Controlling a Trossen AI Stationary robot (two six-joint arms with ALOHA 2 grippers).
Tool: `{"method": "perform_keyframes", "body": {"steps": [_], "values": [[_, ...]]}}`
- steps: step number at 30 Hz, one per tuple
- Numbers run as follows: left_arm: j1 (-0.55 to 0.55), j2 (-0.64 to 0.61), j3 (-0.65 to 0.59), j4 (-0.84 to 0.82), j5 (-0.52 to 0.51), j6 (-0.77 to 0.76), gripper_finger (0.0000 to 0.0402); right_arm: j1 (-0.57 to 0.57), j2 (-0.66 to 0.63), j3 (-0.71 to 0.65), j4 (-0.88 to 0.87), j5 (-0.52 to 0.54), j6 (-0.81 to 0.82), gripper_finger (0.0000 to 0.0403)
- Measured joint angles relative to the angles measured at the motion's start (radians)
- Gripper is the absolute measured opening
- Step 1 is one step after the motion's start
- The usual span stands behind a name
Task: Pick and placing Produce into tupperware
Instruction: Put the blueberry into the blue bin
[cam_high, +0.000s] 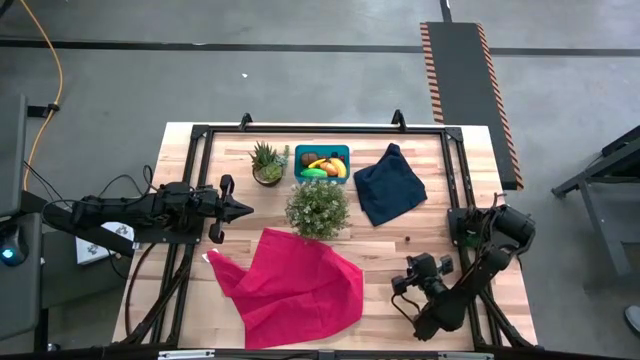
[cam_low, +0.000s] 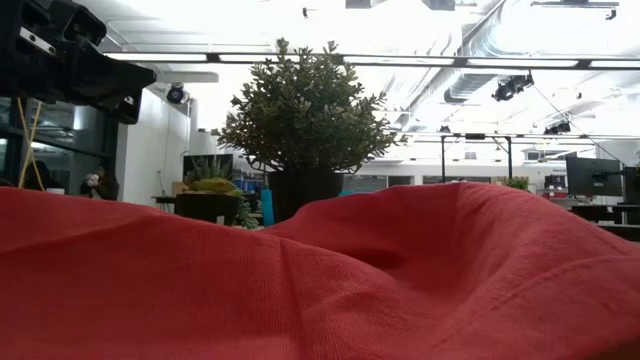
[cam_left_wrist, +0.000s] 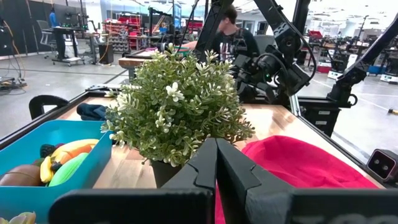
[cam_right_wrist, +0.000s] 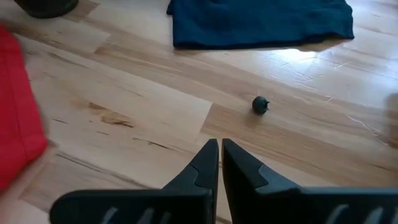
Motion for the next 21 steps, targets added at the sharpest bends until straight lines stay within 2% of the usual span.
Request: {"method": "perform_keyframes", "body": {"steps": [7, 15, 21], "values": [[0.000, 0.000, 0.000, 0.000, 0.000, 0.000, 0.0001, -0.045, 0.000, 0.000, -0.008, 0.015, -0.009, 0.0010], [0.000, 0.000, 0.000, 0.000, 0.000, 0.000, 0.0001, -0.091, 0.000, -0.001, -0.046, 0.069, -0.046, 0.0044], [0.000, 0.000, 0.000, 0.000, 0.000, 0.000, 0.0001, -0.134, 0.000, -0.001, -0.046, 0.119, -0.112, 0.0048]]}}
